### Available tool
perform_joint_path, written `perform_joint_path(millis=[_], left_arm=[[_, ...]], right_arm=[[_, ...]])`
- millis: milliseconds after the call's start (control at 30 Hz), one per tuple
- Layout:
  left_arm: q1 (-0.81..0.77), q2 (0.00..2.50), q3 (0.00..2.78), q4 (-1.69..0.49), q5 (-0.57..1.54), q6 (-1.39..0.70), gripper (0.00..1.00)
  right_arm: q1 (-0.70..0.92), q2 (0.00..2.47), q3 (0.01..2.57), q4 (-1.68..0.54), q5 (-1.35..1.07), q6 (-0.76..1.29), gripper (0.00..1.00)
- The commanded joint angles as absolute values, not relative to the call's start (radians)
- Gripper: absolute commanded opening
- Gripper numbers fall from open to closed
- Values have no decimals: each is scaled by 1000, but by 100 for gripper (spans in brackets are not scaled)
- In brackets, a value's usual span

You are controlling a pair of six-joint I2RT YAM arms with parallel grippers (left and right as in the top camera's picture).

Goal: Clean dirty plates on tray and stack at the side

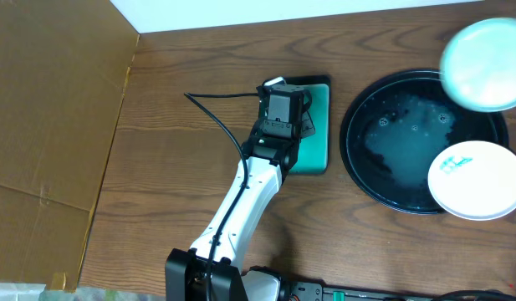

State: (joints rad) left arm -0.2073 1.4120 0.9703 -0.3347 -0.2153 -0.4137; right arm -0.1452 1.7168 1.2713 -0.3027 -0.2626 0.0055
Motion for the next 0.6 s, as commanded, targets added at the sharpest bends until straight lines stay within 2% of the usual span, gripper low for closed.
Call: perform_joint_path(millis=[0, 67, 200, 500, 567], left_arm=[[-206, 1418, 963, -336, -221, -404, 7], [-206, 1418, 963, -335, -221, -404, 7], [-206, 1418, 963, -336, -221, -404, 7], [-206, 1418, 963, -330, -218, -404, 7], [-206, 1418, 963, -329, -217, -404, 7]], right_arm=[[-287, 1698, 1232, -307, -273, 242, 1], [-357, 1704, 1206, -298, -213, 315, 1], [-448, 1708, 1156, -239, -191, 336, 1], [-467, 1745, 1094, -147, -86, 336, 1], [-464, 1774, 1094, -145, -87, 336, 8]])
